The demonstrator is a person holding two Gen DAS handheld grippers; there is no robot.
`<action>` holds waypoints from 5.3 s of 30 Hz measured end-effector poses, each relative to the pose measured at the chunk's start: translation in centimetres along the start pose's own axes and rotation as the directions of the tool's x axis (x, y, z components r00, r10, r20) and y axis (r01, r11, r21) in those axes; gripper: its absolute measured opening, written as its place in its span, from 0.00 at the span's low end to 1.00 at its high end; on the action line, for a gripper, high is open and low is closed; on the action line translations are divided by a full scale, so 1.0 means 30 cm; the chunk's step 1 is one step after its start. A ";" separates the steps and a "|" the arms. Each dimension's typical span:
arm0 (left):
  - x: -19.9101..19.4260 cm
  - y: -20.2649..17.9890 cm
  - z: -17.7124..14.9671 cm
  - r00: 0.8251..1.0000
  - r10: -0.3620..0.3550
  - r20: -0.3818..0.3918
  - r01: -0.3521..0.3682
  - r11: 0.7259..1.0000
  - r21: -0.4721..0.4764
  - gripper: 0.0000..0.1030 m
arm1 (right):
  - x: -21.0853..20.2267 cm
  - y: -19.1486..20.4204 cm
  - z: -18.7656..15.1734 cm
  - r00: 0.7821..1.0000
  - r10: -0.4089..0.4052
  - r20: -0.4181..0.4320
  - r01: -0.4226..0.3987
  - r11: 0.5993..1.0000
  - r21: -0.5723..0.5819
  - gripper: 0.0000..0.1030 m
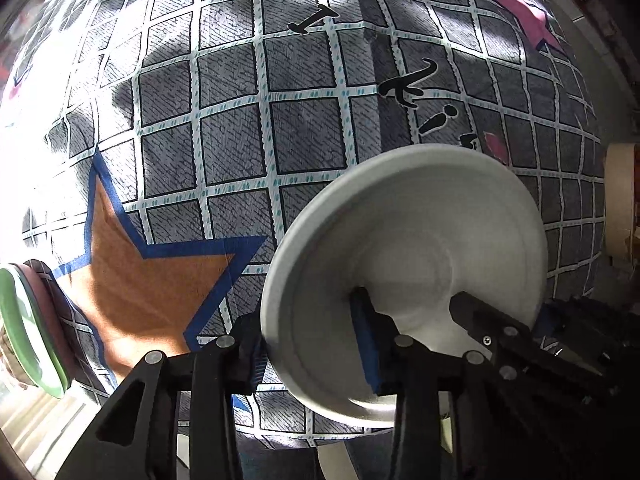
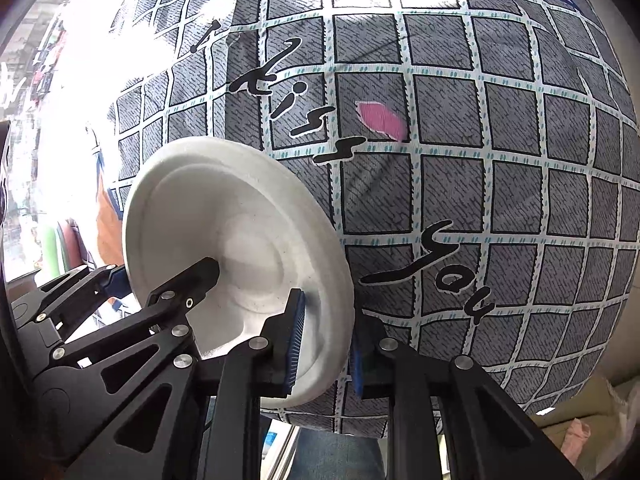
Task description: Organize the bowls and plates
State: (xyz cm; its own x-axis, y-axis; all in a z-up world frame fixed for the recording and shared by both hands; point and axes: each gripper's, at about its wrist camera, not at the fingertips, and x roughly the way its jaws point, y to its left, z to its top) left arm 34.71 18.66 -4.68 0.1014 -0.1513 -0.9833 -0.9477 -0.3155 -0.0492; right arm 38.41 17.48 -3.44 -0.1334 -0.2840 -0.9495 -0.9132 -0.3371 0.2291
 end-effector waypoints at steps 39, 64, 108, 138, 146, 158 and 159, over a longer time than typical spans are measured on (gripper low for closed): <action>-0.181 0.863 -0.381 0.996 -0.033 0.086 0.039 0.996 -0.076 0.39 | 0.100 1.081 -0.151 0.998 -0.062 0.014 0.063 0.992 -0.112 0.22; -0.041 1.369 -0.468 0.996 0.031 0.086 -0.006 0.961 -0.277 0.41 | 0.400 1.582 -0.022 0.998 -0.009 -0.056 -0.004 0.973 -0.229 0.22; -0.215 1.225 -0.533 0.976 0.137 0.170 -0.109 0.980 -0.165 1.00 | 0.095 1.303 -0.097 0.992 -0.038 0.124 0.063 0.977 -0.205 0.99; -0.254 1.252 -0.565 0.958 0.193 0.213 -0.170 0.978 -0.120 1.00 | 0.106 1.438 -0.108 0.989 -0.051 0.136 0.085 0.962 -0.260 0.99; -0.264 1.240 -0.557 0.954 0.196 0.226 -0.176 0.979 -0.103 1.00 | 0.098 1.435 -0.114 0.988 -0.051 0.146 0.087 0.964 -0.251 0.99; -0.275 1.231 -0.530 0.952 0.194 0.238 -0.181 0.981 -0.075 1.00 | 0.072 1.453 -0.107 0.983 -0.057 0.177 0.103 0.961 -0.259 0.99; -0.276 1.228 -0.528 0.951 0.195 0.239 -0.184 0.980 -0.070 1.00 | 0.072 1.455 -0.107 0.983 -0.057 0.176 0.102 0.960 -0.259 0.99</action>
State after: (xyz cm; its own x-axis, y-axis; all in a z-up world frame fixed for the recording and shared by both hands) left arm 3.76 -6.53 4.41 -0.1610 0.0180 -0.9868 -0.9264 -0.3475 0.1448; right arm -0.52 -0.72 5.20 -0.1470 -0.1019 -0.9839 -0.7909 -0.5852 0.1787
